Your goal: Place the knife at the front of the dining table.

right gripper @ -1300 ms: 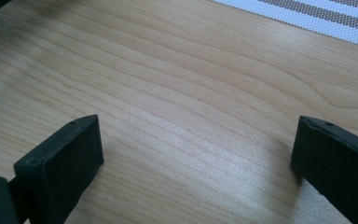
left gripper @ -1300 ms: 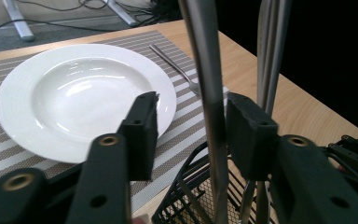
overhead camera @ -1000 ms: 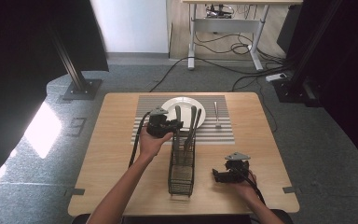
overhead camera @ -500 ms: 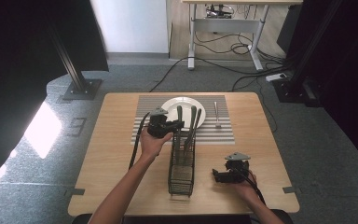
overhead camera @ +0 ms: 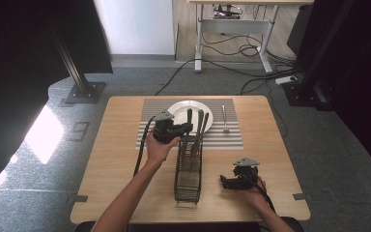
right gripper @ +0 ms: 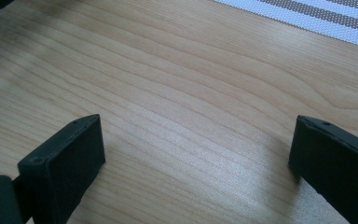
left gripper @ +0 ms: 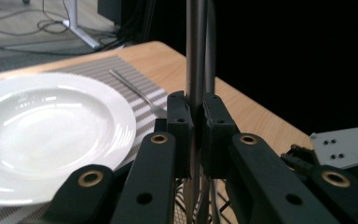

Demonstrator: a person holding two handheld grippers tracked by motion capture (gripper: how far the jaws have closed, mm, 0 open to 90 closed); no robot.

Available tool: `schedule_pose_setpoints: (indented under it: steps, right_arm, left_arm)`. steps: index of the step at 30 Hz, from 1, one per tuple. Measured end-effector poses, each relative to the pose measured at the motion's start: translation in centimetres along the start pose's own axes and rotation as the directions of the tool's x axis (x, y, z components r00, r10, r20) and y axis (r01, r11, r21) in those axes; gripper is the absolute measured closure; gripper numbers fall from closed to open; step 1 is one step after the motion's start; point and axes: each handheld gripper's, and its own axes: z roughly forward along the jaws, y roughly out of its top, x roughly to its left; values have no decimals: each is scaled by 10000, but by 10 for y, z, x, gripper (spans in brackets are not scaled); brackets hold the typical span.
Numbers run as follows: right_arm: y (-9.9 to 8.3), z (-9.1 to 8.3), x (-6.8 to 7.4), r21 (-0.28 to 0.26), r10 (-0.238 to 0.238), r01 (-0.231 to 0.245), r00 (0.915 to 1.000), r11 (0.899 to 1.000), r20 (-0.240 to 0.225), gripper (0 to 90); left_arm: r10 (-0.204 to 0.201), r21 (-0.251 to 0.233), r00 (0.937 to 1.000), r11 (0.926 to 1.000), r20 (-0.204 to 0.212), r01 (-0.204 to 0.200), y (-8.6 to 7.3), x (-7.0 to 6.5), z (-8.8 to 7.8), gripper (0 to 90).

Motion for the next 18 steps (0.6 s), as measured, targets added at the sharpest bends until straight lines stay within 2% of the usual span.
schedule_pose_setpoints:
  steps: [2,3,6,8,13,14,15,17,18]
  right_arm:
    - [0,0,0,2,-3,3,10000,10000,0,32]
    - [0,0,0,3,15,-15,10000,10000,-1,32]
    - [0,0,0,2,12,-12,10000,10000,-4,33]
    - [0,0,0,10,10,-10,10000,10000,-7,33]
    - [0,0,0,1,1,-1,10000,10000,2,35]
    - [0,0,0,3,5,-5,10000,10000,-1,35]
    - [0,0,0,13,21,-21,10000,10000,-7,36]
    - [0,0,0,14,18,-18,10000,10000,3,36]
    - [0,0,0,14,12,-12,10000,10000,-2,36]
  left_arm:
    - [15,-129,10000,9999,29,-15,2,-1,-2,836]
    - [99,-386,9999,9992,112,-95,9,-4,-9,837]
    - [261,-689,9995,9973,197,-247,20,-9,-19,837]
    - [405,-1034,9990,9939,197,-383,29,-13,-30,837]
    - [480,-1777,9988,9830,65,-461,49,-15,-57,837]
    - [480,-1777,9988,9830,65,-461,49,-15,-57,837]
    - [434,-2137,9990,9759,-124,-450,53,-15,-68,837]
    - [449,-2500,9983,9668,-364,-526,58,-14,-82,837]
    - [457,-2578,9980,9646,-442,-555,59,-14,-87,837]
